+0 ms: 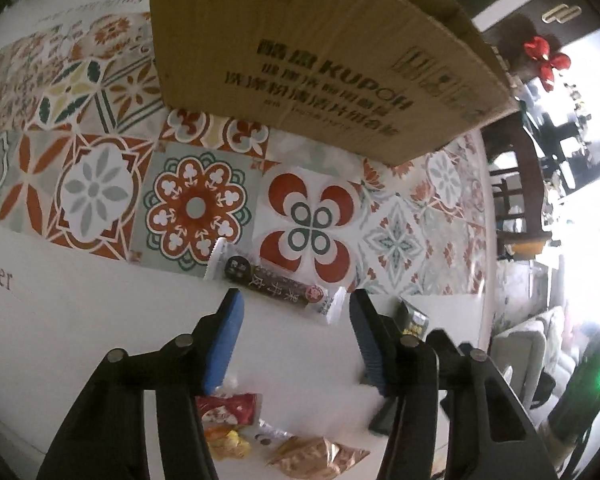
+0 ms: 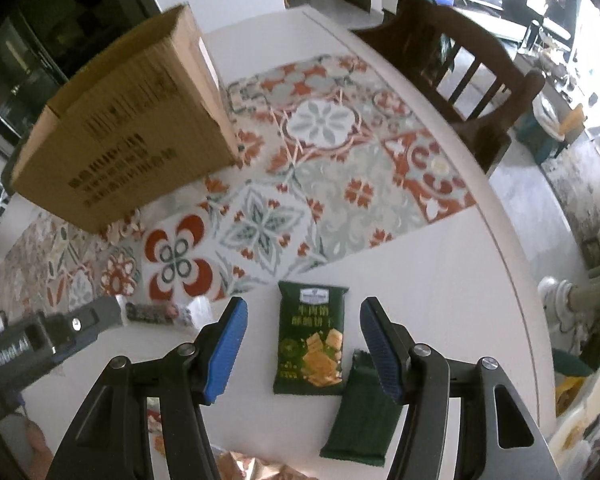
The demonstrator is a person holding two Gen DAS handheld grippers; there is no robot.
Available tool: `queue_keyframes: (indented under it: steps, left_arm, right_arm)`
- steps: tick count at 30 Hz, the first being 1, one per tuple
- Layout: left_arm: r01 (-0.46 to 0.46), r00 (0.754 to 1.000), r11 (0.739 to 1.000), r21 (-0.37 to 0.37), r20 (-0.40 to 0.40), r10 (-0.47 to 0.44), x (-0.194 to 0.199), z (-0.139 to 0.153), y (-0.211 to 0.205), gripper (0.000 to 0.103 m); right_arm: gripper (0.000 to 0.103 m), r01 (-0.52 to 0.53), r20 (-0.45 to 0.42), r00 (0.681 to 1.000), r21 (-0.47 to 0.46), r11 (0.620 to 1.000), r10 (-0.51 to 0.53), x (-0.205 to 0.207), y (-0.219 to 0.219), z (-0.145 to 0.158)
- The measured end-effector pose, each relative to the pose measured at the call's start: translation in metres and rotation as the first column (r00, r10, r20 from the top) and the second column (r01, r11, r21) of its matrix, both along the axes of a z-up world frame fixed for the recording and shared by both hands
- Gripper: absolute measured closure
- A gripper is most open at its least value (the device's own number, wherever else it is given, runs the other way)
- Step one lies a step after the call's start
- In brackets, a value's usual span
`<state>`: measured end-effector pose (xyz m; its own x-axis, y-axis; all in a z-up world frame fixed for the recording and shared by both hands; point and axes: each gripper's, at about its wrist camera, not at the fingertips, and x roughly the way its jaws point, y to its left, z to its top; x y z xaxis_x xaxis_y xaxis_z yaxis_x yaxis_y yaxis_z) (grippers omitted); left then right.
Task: Organize snacks
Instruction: 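Grasp the chocolate stick bar with the left tool while the right tool grasps the green cracker pack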
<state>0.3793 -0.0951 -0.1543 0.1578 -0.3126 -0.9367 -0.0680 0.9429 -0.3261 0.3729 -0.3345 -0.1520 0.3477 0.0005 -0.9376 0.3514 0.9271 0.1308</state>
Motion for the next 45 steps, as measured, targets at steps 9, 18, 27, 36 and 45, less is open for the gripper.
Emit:
queue_keyframes:
  steps: [9, 18, 27, 36, 45]
  left_arm:
    - [-0.042, 0.999, 0.999, 0.032, -0.020, 0.043, 0.004, -0.021, -0.013, 0.056]
    - [-0.057, 0.998, 0.996, 0.076, -0.028, 0.059, 0.010, -0.035, -0.024, 0.056]
    - [-0.061, 0.995, 0.993, 0.097, -0.076, 0.069, 0.016, -0.050, -0.031, 0.056]
    - [0.005, 0.999, 0.991, 0.136, -0.043, 0.001, 0.014, -0.055, -0.035, 0.074]
    - [0.134, 0.989, 0.977, 0.167, 0.044, -0.144, 0.009, -0.052, -0.034, 0.079]
  right_arm:
    - [0.043, -0.016, -0.011, 1.000, 0.021, 1.000, 0.016, -0.005, -0.002, -0.021]
    - [0.043, -0.043, -0.033, 0.998, 0.033, 0.999, 0.044, -0.002, 0.001, -0.036]
    - [0.043, -0.057, -0.075, 0.995, 0.035, 0.998, 0.059, 0.004, 0.003, -0.051]
    - [0.056, -0.117, -0.053, 0.992, -0.034, 0.993, 0.115, 0.004, 0.013, -0.050]
    - [0.057, -0.144, -0.020, 0.989, -0.015, 0.990, 0.143, -0.001, 0.014, -0.045]
